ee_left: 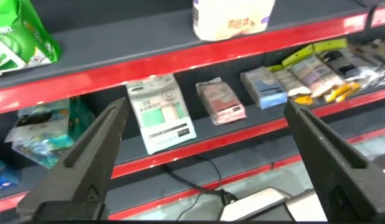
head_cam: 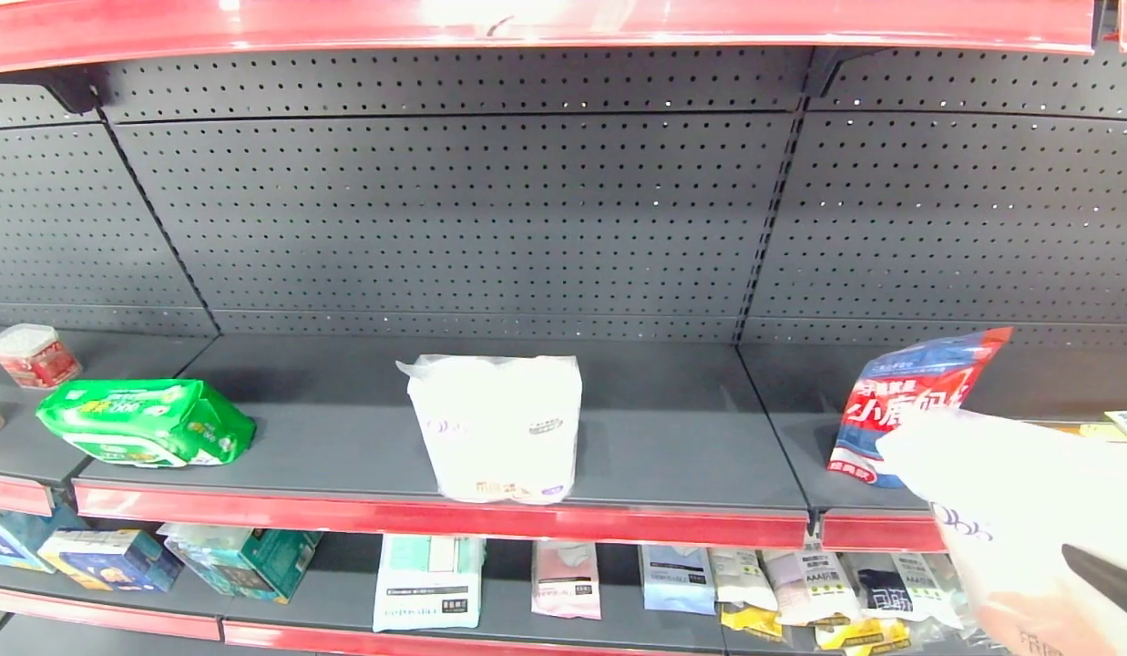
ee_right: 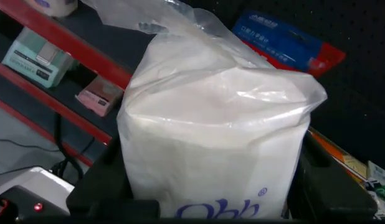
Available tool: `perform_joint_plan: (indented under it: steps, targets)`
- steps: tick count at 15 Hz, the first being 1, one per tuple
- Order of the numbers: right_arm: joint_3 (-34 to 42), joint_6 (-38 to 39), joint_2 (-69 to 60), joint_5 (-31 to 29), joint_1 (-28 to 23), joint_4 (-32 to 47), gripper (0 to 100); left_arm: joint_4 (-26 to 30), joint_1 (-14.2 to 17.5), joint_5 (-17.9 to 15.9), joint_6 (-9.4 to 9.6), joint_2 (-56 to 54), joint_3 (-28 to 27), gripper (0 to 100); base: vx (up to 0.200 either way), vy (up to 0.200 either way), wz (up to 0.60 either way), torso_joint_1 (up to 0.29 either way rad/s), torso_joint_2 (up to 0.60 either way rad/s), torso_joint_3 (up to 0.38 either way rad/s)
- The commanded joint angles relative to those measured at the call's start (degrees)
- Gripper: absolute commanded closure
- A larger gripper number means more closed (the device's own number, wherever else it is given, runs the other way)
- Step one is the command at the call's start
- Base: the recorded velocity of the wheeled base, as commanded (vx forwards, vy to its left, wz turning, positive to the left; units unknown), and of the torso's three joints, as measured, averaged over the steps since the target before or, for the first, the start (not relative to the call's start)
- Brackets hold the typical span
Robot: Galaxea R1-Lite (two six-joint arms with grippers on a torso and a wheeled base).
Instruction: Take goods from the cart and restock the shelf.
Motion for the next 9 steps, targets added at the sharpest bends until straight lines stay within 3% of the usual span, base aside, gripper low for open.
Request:
perform_joint_plan:
  steps: [1,5,9]
  targets:
    - [-0.6,0.5,0.5,0.1,0.0,0.0,100,0.0,0.0,0.0,0.35,1.4,0.0,0,0.0,0.0,0.6,0.002,0.0,0.012]
    - [-0.6,2.6,0.6,0.4,-0.1,0.0,100,0.0,0.3,-0.4,1.05,0.9,0.0,0,0.0,0.0,0.6,0.007,0.0,0.006]
    - [-7.0,5.2,7.6,1.6,0.0,-0.6,100,0.0,0.3,-0.5,0.44,-1.1,0.1,0,0.0,0.0,0.0,0.0,0.0,0.0]
